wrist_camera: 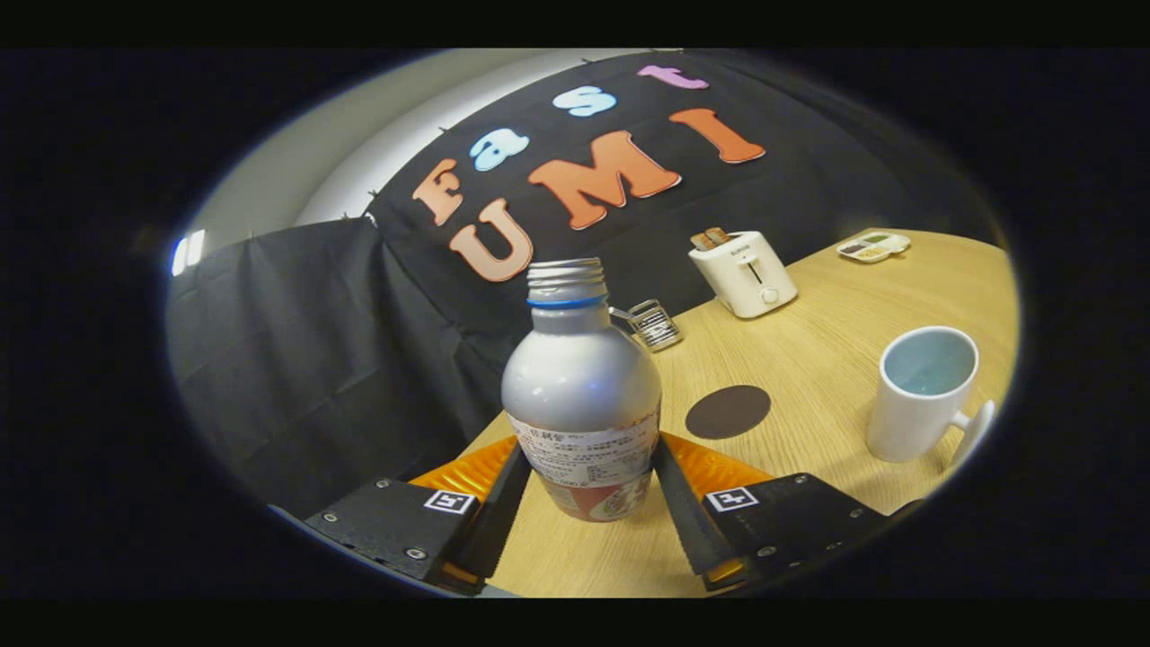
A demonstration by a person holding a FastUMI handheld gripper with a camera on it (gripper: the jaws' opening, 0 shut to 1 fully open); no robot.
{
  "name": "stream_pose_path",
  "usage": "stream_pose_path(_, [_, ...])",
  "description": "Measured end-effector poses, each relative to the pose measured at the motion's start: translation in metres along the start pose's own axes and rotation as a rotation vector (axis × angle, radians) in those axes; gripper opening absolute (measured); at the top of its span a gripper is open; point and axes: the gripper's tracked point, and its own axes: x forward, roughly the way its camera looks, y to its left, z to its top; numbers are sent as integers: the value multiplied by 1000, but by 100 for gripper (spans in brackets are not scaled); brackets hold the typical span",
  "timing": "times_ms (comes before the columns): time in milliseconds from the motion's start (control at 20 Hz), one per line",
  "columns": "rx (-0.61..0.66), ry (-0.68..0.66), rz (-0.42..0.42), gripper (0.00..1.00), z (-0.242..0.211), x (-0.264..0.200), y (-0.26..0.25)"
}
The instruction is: Take the bottle from table, then pour the juice into the cup, finally place the bottle on the coaster
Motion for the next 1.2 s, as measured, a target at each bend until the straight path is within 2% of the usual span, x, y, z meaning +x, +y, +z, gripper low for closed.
stream_pose_path(150, [126,-12,31,78,11,-5,-4])
stream_pose_path(500, [322,-32,31,78,29,-21,-32])
stream_pose_path(750, [497,-12,82,78,32,-27,-36])
stream_pose_path(1200, [723,2,121,78,44,-38,-53])
